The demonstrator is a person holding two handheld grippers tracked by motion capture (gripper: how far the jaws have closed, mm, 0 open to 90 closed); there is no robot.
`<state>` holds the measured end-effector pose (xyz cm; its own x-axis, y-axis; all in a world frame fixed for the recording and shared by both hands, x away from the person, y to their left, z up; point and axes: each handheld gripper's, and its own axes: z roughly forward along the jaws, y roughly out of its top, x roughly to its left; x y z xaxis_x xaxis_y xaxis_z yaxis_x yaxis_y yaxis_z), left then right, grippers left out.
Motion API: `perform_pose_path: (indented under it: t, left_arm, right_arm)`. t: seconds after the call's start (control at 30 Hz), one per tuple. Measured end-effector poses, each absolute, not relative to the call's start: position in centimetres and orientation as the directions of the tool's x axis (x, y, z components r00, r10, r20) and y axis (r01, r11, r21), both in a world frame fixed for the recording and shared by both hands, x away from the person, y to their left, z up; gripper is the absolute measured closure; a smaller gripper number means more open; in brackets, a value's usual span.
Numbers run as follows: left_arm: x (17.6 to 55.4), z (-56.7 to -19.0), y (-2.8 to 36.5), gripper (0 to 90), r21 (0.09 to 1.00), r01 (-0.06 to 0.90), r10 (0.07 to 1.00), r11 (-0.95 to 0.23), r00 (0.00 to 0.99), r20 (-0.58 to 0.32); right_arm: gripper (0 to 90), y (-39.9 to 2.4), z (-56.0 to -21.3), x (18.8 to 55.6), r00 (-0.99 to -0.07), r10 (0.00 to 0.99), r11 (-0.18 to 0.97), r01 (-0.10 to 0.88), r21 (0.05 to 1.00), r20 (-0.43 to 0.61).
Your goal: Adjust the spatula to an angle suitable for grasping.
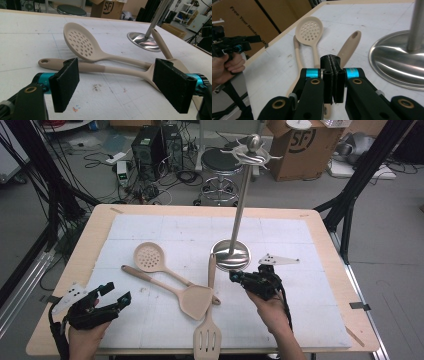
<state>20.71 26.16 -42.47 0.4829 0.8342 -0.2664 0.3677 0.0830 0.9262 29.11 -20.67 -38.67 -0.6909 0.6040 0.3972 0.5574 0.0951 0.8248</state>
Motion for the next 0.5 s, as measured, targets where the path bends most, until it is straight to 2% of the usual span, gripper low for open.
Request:
perform_pose_path:
  t: [0.27, 0.5]
  left_arm:
    - [21.1, -42.6, 25.7, 22.2, 0.925, 0.372, 0.83, 0.072, 0.492, -0.263]
    - [21.2, -42.7, 25.8, 22.3, 0.924, 0.375, 0.83, 0.076, 0.49, -0.267]
  right_arm:
    - [89.3, -18.4, -38.5, 30.6, -0.69, 0.564, 0.109, 0.607, 0.787, 0.454]
    - [87.2, -15.2, -37.6, 31.5, -0.712, 0.538, 0.152, 0.608, 0.779, 0.451]
